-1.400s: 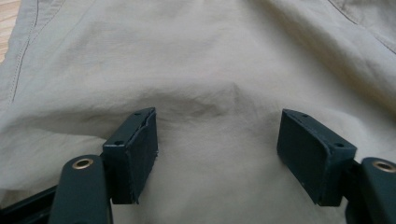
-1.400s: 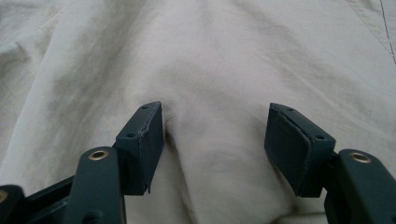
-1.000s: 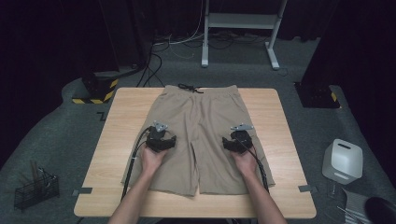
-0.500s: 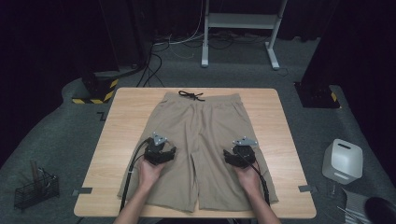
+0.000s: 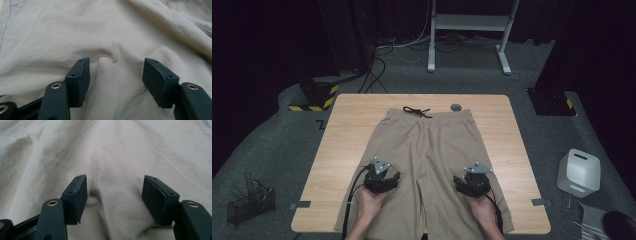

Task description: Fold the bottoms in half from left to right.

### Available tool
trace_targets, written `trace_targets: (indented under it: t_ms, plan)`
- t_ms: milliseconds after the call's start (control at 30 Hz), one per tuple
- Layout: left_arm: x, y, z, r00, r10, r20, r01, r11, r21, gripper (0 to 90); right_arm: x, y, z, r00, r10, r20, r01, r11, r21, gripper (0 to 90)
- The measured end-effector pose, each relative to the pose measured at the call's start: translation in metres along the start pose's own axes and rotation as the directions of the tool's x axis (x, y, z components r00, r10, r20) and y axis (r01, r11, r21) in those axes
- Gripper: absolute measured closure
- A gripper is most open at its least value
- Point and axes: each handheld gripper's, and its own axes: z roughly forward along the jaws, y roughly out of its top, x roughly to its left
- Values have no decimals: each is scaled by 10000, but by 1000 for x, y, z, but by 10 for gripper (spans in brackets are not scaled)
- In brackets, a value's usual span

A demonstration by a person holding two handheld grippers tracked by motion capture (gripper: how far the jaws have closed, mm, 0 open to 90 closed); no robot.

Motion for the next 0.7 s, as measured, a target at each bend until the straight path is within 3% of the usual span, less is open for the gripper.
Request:
trace_targets:
  t_ms: [433, 500, 533, 600, 667, 700]
  plan:
    - [-19, -25, -30, 9993, 241, 301, -242, 9997, 47, 375, 16, -22, -27, 9997, -127, -193, 133, 9995, 298, 369]
    - [-20, -21, -30, 9974, 348, 636, -369, 9988, 318, 362, 17, -22, -28, 9989, -137, -439, 151, 9994, 322, 381]
    - [-19, -18, -30, 9961, 349, 815, -384, 9984, 415, 363, 11, -17, -28, 9959, 248, -870, -230, 9995, 214, 392]
    - [-15, -8, -31, 9945, 227, 1019, -249, 9995, 200, 366, 8, -14, -28, 9960, 304, -838, -305, 9995, 3, 394]
    - [-10, 1, -30, 9951, 188, 972, -195, 9998, 57, 369, -1, 3, -27, 9980, 297, -552, -329, 9977, -587, 399]
    - [-6, 9, -27, 9958, 173, 902, -172, 9998, -22, 369, -1, 3, -27, 9980, 297, -552, -329, 9977, -587, 399]
